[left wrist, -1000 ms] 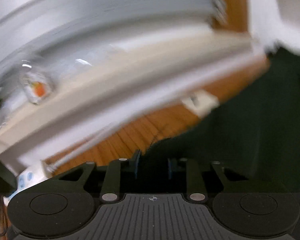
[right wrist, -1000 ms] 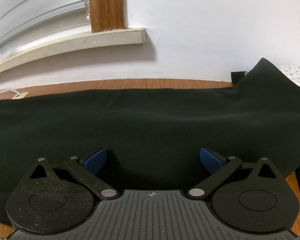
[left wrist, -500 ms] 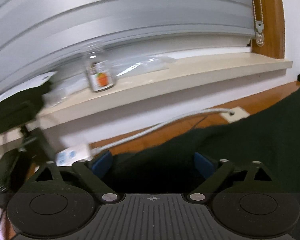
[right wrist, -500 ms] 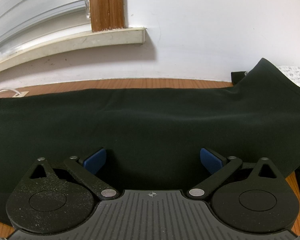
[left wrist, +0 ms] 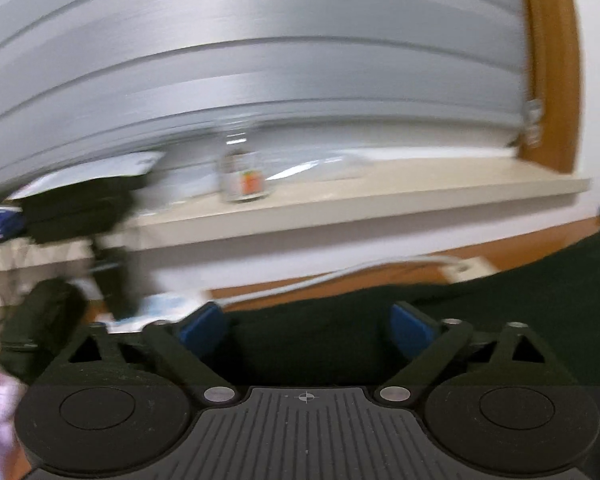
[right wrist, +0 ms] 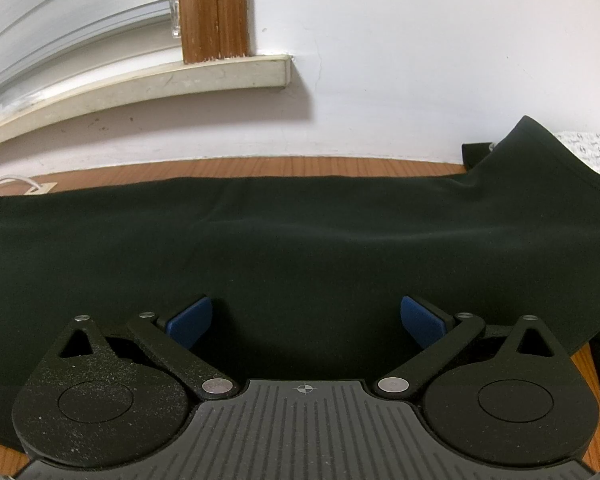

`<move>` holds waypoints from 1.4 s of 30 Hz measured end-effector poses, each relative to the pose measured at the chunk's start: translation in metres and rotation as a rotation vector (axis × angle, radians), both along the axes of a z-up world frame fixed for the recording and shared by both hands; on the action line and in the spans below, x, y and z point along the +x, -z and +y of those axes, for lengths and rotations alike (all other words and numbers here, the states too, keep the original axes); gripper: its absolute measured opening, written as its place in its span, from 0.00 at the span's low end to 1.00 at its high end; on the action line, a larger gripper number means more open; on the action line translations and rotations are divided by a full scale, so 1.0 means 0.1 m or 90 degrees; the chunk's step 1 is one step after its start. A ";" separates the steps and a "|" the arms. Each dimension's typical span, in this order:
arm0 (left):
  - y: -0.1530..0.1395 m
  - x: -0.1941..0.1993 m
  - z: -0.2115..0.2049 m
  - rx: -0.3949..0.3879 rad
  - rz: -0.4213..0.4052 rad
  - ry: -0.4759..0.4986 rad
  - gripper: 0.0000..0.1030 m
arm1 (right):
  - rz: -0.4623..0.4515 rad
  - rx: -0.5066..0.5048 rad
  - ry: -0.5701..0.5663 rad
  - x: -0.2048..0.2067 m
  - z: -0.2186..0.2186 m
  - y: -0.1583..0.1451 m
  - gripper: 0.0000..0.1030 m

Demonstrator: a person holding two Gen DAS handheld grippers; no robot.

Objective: Fold clothes

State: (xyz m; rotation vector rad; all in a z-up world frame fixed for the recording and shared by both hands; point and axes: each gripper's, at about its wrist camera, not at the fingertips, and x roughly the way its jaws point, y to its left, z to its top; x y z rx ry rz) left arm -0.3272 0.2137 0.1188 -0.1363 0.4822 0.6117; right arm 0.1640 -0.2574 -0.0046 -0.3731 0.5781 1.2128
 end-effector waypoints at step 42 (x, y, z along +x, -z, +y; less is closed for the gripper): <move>0.79 0.59 -0.55 -0.122 0.017 0.079 1.00 | -0.145 -0.029 -0.587 -3.15 -0.40 -0.75 0.56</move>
